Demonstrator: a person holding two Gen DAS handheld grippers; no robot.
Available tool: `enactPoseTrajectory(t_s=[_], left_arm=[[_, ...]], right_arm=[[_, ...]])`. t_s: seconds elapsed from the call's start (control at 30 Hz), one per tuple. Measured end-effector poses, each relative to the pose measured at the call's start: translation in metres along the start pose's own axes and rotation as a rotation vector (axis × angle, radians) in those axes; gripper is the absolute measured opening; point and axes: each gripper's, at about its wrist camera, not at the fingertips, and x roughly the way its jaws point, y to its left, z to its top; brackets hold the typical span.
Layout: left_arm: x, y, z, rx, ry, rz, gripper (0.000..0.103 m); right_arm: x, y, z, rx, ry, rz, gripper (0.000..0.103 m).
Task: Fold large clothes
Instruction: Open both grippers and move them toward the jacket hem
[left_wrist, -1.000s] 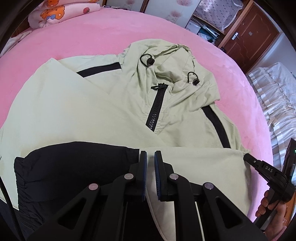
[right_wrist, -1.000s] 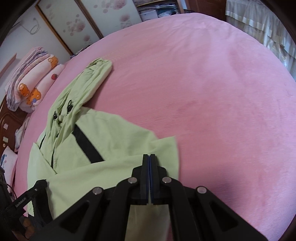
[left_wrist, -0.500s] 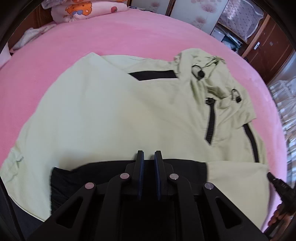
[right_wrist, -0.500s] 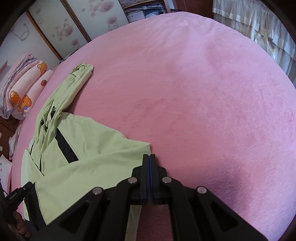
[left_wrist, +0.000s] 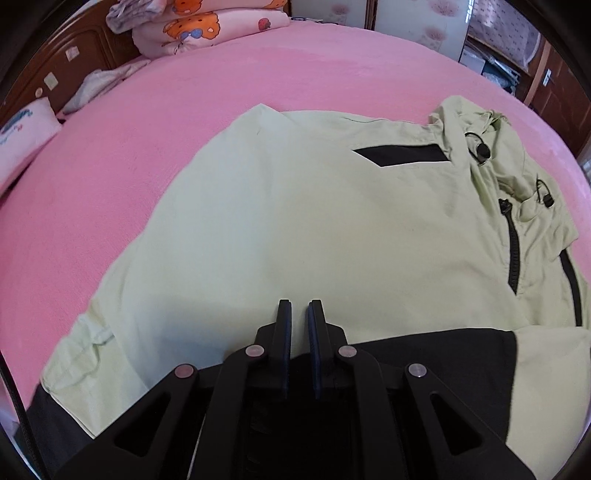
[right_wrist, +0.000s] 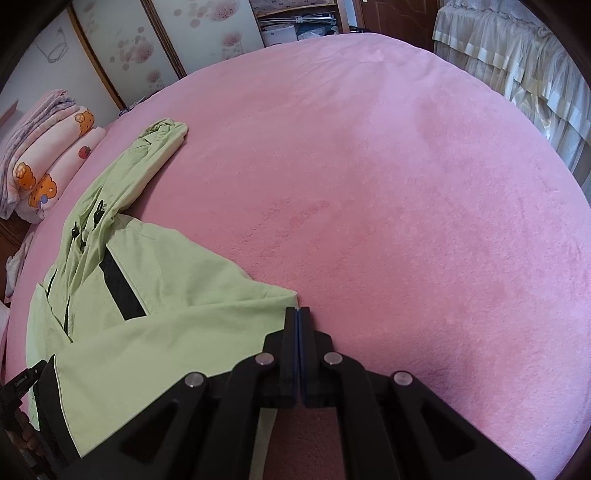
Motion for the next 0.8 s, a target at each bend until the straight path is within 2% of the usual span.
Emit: enactPoseTrajectory(t_s=[0.1,0.23,0.4,0.53,0.6,0.67,0.73,0.8], left_arm=[[0.0,-0.002,0.008,0.023,0.007,0.008,0.008],[-0.003,0.0,0.016,0.036,0.011,0.012,0.008],[-0.024,0.006,0.023,0.045,0.026,-0.087,0.009],[-0.04,0.006,0.026,0.111,0.071,-0.153,0.013],[-0.051,0.008,0.03,0.162,0.096,-0.175,0.022],[-0.065,0.009,0.036,0.209,0.112,-0.204,0.024],[-0.08,0.011,0.04,0.258,0.123,-0.227,0.03],[-0.093,0.014,0.045,0.303,0.161,-0.258,0.058]], right_arm=[[-0.009,-0.002,0.0,0.018,-0.004,-0.006,0.0],[-0.035,0.002,-0.001,0.037,-0.05,0.029,0.0],[-0.056,0.019,-0.011,0.036,-0.06,0.07,0.0],[-0.066,0.04,-0.029,0.061,-0.01,0.095,0.001],[-0.073,0.052,-0.038,0.075,0.014,0.088,0.001],[-0.082,0.063,-0.048,0.108,0.038,0.079,0.001],[-0.092,0.074,-0.058,0.142,0.061,0.075,0.001],[-0.105,0.087,-0.066,0.167,0.075,0.064,0.001]])
